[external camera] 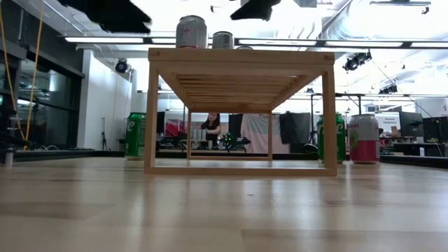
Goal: Place canned beverage on shelf
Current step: Put the left white and pink soda can on the shelf, then put the white and pink soda can aligned with the other white and pink soda can on the shelf
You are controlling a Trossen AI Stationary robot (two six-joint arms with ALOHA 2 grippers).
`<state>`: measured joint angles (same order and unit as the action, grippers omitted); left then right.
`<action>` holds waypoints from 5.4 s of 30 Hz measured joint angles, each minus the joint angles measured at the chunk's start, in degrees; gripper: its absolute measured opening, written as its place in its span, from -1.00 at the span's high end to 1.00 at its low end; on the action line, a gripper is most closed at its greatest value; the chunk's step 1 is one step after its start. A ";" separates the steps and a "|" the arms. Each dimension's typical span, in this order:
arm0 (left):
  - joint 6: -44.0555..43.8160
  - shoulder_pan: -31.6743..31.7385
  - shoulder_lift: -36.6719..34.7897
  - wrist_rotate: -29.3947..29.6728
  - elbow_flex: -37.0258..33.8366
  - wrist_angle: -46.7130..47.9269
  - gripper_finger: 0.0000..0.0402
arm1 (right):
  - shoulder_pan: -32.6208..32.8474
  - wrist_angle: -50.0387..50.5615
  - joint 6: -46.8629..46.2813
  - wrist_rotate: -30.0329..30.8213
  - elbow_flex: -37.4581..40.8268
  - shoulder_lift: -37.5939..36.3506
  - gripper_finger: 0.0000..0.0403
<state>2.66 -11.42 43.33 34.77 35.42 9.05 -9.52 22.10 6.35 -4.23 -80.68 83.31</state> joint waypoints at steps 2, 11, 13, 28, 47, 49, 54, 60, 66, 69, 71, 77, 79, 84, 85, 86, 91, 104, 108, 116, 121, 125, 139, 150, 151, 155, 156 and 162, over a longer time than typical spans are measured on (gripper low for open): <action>-0.18 2.86 2.01 2.21 0.00 -0.36 -0.61 | 1.32 1.75 -0.15 2.26 0.00 -1.42 -0.66; 2.00 16.37 8.39 -17.30 -1.76 -9.25 -0.61 | 6.21 6.81 -0.32 7.06 0.01 -4.45 -0.66; 3.11 18.95 9.33 -22.50 -3.60 -13.80 -0.61 | 6.82 7.86 -0.33 7.72 0.02 -4.57 -0.66; 3.52 27.56 11.06 -43.00 -4.64 -20.63 -0.61 | 8.24 11.56 -3.42 9.20 0.02 -4.57 -0.66; 2.93 27.91 21.97 -43.88 -5.14 -35.62 -0.61 | 8.87 11.09 -3.47 9.22 0.02 -4.57 -0.66; 2.29 27.91 21.97 -43.88 -5.14 -35.73 -0.61 | 8.87 11.09 -3.45 9.22 0.02 -4.57 -0.66; 2.02 27.89 21.97 -43.88 -5.14 -35.84 -0.50 | 8.87 11.09 -3.37 9.22 0.02 -4.57 -0.66; 0.62 27.85 21.97 -43.60 -5.14 -36.03 -0.22 | 8.87 10.46 -3.37 9.22 0.02 -4.57 -0.66; -0.04 26.42 19.78 -39.86 -5.29 -35.09 -0.20 | 8.81 10.23 -3.35 9.22 0.02 -4.57 -0.66; -1.00 24.64 16.56 -31.79 -5.27 -33.85 -0.20 | 8.81 10.23 -2.91 9.22 0.02 -4.57 -0.66; -1.25 22.88 15.19 -24.14 -5.25 -32.47 -0.20 | 8.81 10.19 -2.79 9.22 0.02 -4.57 -0.66; -5.67 17.86 16.42 -10.12 -5.09 -33.78 -0.20 | 8.81 9.91 -2.86 9.22 0.02 -4.55 -0.66; -5.95 16.53 17.98 -5.23 -5.09 -34.01 -0.20 | 8.81 9.80 -2.86 9.22 0.02 -4.55 -0.66; -3.45 14.52 20.99 -1.07 -4.27 -36.22 -0.20 | 8.81 9.80 -2.86 9.22 0.02 -4.53 -0.66; -3.43 14.32 21.39 -1.31 -3.94 -36.04 -0.20 | 8.81 9.80 -2.86 9.24 0.02 -4.53 -0.66; -3.34 14.20 21.82 -1.35 -3.67 -36.02 -0.20 | 8.81 9.80 -2.87 9.22 0.02 -4.53 -0.66; -2.58 14.53 23.88 -1.06 -3.21 -36.28 -0.20 | 8.81 9.78 -2.89 9.22 0.02 -4.53 -0.66; -4.32 16.43 28.07 -1.47 -3.13 -40.82 -0.24 | 8.79 9.45 -3.37 9.24 0.02 -4.50 -0.66; -5.63 16.43 28.06 -1.49 -3.13 -40.80 -0.37 | 8.81 9.38 -3.39 9.25 0.02 -4.50 -0.66; -5.57 15.84 27.84 -1.50 -3.13 -40.96 -0.64 | 8.79 9.38 -3.37 9.25 0.02 -4.50 -0.66; -5.51 15.80 26.57 -1.55 -3.13 -40.73 -0.66 | 8.79 9.37 -3.37 9.22 0.02 -4.50 -0.66; -5.43 15.42 24.95 -1.61 -3.13 -39.37 -0.66 | 8.80 9.37 -3.47 9.23 0.02 -4.50 -0.66; -2.85 12.53 10.79 0.00 -3.13 -27.05 -0.67 | 8.81 9.85 -3.54 9.22 0.02 -4.50 -0.66; -1.37 6.20 -7.35 -8.39 -5.41 -16.48 -0.67 | 8.81 22.98 -10.38 15.27 1.05 -4.56 -0.66; -1.33 6.03 -8.53 -8.58 -6.09 -16.51 -0.67 | 8.81 24.31 -11.58 16.72 2.03 -4.77 -0.66; -0.98 6.18 -13.05 -8.52 -8.85 -18.19 -0.67 | 8.81 28.49 -16.96 23.08 8.42 -7.15 -0.66; -0.97 6.18 -14.05 -8.51 -9.06 -18.10 -0.67 | 8.80 29.15 -18.58 25.05 10.37 -8.18 -0.66; -1.10 6.12 -17.14 -8.78 -9.09 -17.59 -0.67 | 5.95 31.99 -32.48 39.68 19.57 -16.61 -0.66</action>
<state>1.56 -5.30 26.19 25.99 26.33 -8.54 -3.57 54.09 -26.13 35.45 -61.11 66.70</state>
